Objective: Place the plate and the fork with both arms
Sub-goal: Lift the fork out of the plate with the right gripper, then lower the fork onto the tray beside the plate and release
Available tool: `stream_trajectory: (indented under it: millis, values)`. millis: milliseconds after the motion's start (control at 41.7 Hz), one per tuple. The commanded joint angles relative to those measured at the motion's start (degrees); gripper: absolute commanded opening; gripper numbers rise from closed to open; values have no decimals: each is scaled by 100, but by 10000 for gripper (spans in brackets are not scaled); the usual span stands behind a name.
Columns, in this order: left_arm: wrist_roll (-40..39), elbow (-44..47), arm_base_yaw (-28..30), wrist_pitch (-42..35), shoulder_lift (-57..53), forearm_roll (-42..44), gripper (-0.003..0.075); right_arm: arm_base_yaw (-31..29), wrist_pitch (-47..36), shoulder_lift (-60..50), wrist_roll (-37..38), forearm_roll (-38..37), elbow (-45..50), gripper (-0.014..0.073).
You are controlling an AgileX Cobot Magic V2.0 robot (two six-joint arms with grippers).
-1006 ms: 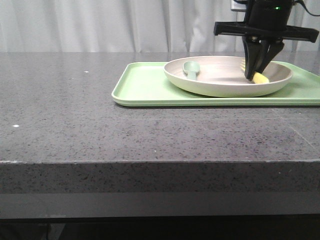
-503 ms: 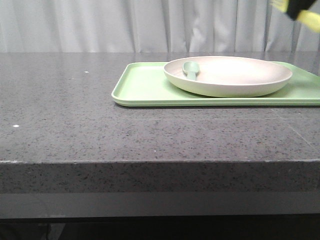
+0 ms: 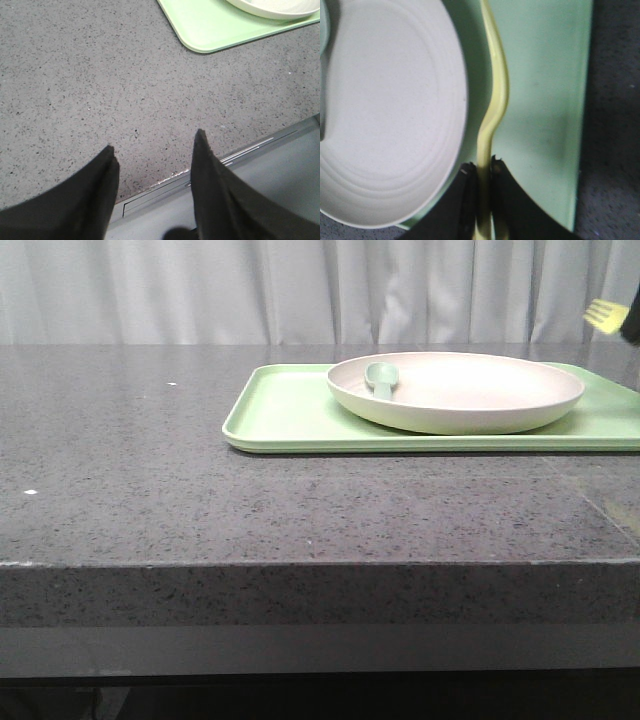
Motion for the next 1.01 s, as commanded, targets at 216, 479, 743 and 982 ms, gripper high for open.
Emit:
stream_trajectory:
  millis: [216, 479, 743, 982]
  values:
    - [15, -145, 4, -344, -20, -143, 337, -36, 138, 316, -226, 677, -118, -66]
    - [15, -145, 4, -344, -20, -143, 337, -36, 59, 321, -226, 499, -118, 193]
    - [15, -145, 4, -344, -20, -143, 337, -36, 75, 289, -226, 229, -118, 386]
    - [15, -145, 4, -332, -20, -143, 337, -36, 97, -161, -221, 83, -118, 393]
